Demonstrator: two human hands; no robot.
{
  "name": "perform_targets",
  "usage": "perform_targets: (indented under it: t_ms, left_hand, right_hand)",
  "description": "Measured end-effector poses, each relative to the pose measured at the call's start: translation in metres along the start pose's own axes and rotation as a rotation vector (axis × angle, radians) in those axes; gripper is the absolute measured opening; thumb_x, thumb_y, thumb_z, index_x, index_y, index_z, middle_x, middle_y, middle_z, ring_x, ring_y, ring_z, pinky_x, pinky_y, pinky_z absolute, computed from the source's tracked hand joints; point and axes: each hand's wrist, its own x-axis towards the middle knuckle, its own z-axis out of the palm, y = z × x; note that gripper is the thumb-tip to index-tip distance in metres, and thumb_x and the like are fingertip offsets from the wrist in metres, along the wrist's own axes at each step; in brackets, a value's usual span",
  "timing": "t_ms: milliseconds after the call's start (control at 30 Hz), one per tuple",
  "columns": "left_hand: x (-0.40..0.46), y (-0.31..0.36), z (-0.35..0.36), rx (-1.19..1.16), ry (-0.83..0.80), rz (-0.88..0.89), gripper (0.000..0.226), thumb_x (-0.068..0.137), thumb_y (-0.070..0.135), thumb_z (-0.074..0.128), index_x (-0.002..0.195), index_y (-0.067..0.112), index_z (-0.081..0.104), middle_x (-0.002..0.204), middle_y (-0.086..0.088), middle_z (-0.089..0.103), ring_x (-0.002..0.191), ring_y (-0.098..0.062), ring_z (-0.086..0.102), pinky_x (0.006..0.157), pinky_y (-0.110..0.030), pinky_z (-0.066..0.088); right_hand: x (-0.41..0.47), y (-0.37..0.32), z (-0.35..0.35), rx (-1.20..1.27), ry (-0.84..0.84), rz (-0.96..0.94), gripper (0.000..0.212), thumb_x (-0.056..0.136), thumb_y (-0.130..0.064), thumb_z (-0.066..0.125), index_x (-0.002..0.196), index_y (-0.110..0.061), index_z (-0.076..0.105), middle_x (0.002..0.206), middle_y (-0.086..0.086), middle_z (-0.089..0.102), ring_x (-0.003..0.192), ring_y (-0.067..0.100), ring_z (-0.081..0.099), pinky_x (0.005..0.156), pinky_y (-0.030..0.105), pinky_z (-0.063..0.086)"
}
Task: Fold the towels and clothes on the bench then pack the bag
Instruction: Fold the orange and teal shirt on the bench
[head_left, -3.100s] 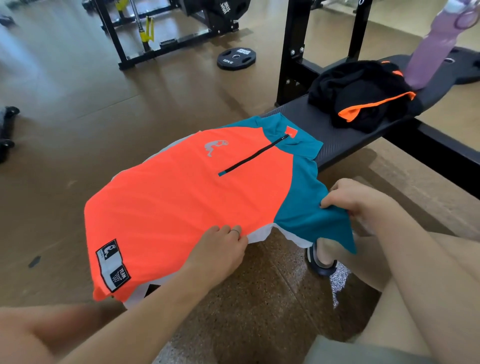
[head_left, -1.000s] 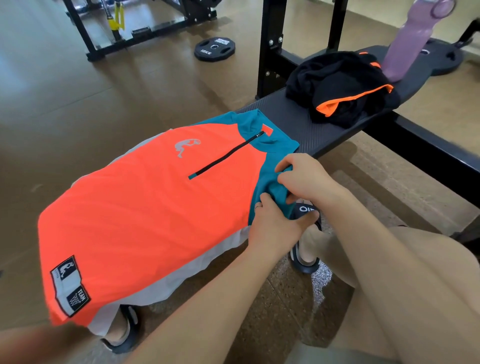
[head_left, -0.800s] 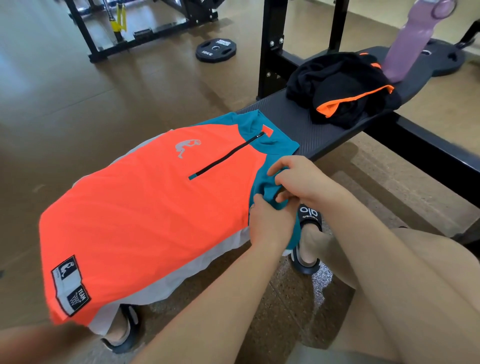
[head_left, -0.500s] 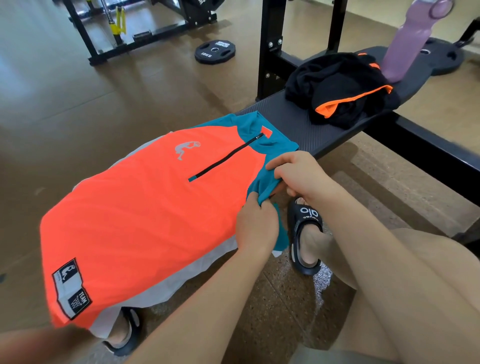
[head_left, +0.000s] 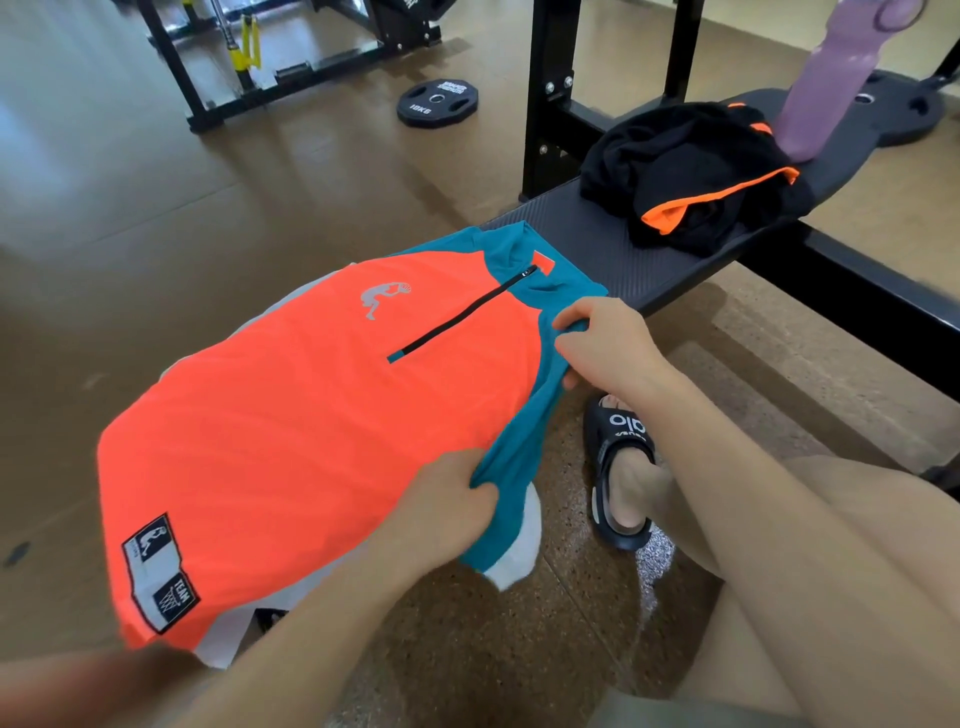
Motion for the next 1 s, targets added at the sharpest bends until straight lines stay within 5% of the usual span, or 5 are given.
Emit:
perform_targets:
  t_ms: [133, 333, 633, 800, 1000]
  left_hand:
    - [-0.020, -0.021, -0.041, -0.131, 0.056, -0.051, 0.018, 0.091, 0.004, 0.045, 0.093, 0.019, 0.054, 0.069, 0.003, 0.059, 0.052, -0.010, 0.045, 0.054, -0.029, 0.034]
    - [-0.002, -0.070, -0.087, -0.107, 0.299, -0.151, 0.009, 0.087, 0.012, 0.052, 0.088, 0.020, 0.057, 0.064, -0.004, 0.064, 0.055, -0.022, 0.051, 0.060, -0.039, 0.045]
    - [0.000, -0.081, -0.088, -0.150, 0.376, -0.220, 0.017, 0.086, 0.006, 0.066, 0.100, 0.013, 0.058, 0.087, -0.009, 0.071, 0.071, -0.017, 0.060, 0.061, -0.031, 0.041]
    - [-0.004, -0.066, -0.090, -0.482, 0.319, -0.223, 0.020, 0.082, -0.001, 0.065, 0.100, 0.005, 0.058, 0.089, -0.014, 0.065, 0.079, -0.023, 0.061, 0.081, -0.045, 0.055]
    - [-0.017, -0.043, -0.091, -0.648, 0.162, -0.092, 0.015, 0.095, -0.004, 0.048, 0.095, 0.009, 0.057, 0.087, -0.012, 0.056, 0.075, -0.021, 0.054, 0.069, -0.036, 0.050]
  right_hand:
    - [-0.001, -0.007, 0.011, 0.075, -0.086, -0.075, 0.039, 0.092, -0.013, 0.057, 0.130, -0.022, 0.058, 0.109, 0.002, 0.065, 0.059, 0.008, 0.070, 0.048, 0.016, 0.049]
    - [-0.001, -0.012, 0.043, -0.246, -0.160, -0.316, 0.061, 0.103, -0.048, 0.046, 0.158, -0.029, 0.025, 0.155, 0.004, 0.042, 0.135, 0.024, 0.048, 0.108, 0.043, 0.042]
    - [0.011, 0.000, 0.049, -0.508, 0.045, -0.318, 0.068, 0.097, -0.045, 0.054, 0.154, -0.021, 0.027, 0.139, 0.005, 0.056, 0.118, 0.031, 0.053, 0.097, 0.045, 0.046]
    - [0.013, -0.003, 0.041, -0.555, 0.191, -0.313, 0.042, 0.096, -0.034, 0.059, 0.134, -0.017, 0.051, 0.133, 0.003, 0.061, 0.115, 0.024, 0.053, 0.095, 0.039, 0.045]
    - [0.017, -0.003, 0.031, -0.493, 0.349, -0.249, 0.016, 0.097, -0.026, 0.063, 0.107, -0.014, 0.063, 0.106, 0.006, 0.068, 0.097, 0.021, 0.059, 0.082, 0.034, 0.050]
